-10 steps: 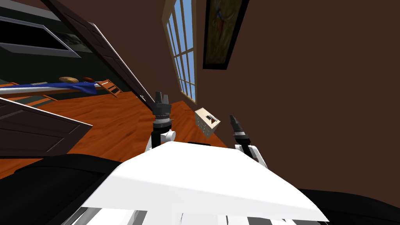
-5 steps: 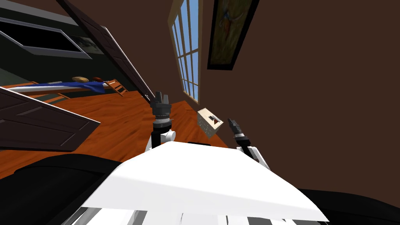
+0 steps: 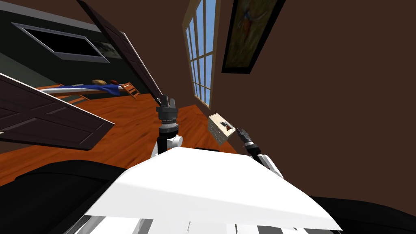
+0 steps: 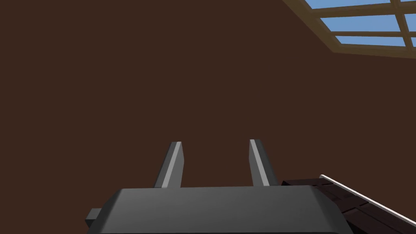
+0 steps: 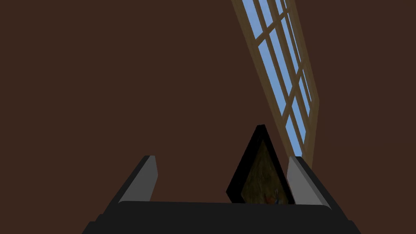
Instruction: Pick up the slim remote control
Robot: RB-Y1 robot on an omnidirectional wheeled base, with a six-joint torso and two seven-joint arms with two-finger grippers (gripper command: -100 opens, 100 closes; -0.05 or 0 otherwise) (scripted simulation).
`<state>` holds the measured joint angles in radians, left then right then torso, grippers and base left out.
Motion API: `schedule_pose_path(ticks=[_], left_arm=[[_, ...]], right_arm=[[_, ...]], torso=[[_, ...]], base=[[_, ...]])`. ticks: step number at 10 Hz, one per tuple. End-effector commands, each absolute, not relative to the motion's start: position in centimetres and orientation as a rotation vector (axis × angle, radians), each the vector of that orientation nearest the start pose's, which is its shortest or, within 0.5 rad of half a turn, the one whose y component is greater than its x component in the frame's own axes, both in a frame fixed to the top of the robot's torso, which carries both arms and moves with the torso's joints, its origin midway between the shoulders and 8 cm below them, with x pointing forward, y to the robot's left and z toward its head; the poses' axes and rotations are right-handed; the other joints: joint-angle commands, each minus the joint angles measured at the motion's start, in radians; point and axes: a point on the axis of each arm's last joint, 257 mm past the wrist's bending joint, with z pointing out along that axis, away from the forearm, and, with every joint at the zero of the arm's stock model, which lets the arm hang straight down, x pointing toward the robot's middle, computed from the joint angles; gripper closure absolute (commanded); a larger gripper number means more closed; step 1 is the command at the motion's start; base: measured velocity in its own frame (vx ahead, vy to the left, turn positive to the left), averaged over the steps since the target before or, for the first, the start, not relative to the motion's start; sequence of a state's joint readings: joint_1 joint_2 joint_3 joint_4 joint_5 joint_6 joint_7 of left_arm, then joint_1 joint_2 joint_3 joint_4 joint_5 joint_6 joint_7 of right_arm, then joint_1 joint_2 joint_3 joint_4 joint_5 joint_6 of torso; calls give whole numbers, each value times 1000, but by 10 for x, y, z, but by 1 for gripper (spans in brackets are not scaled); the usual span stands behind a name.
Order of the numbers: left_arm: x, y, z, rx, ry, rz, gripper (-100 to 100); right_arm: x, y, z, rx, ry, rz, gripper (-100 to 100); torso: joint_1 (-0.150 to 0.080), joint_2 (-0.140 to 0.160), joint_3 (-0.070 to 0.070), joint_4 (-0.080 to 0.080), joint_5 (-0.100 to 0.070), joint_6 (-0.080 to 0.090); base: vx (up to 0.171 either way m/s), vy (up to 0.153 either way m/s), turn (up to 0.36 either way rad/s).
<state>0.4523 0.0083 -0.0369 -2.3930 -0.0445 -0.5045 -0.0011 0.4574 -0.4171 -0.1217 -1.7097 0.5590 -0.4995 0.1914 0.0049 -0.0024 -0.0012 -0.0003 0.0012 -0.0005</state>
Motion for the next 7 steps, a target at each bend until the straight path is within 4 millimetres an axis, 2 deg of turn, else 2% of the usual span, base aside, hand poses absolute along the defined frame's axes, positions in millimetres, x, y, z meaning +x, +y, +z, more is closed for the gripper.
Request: schedule_pose_path(ticks=[1, 2, 7], left_arm=[[321, 251, 88, -499, 530, -1359, 0], [321, 251, 88, -499, 530, -1359, 0], [321, 251, 88, -499, 530, -1359, 0]], right_arm=[[383, -351, -267, 139, 1620, 441, -100], [383, -352, -268, 140, 1622, 440, -100], [352, -386, -342, 11, 1826, 291, -100]], torso=[[0, 0, 0, 0, 0, 0], [0, 0, 0, 0, 0, 1], [-1, -2, -1, -1, 0, 1]], base=[[38, 75, 59], [15, 33, -32], [64, 64, 126]])
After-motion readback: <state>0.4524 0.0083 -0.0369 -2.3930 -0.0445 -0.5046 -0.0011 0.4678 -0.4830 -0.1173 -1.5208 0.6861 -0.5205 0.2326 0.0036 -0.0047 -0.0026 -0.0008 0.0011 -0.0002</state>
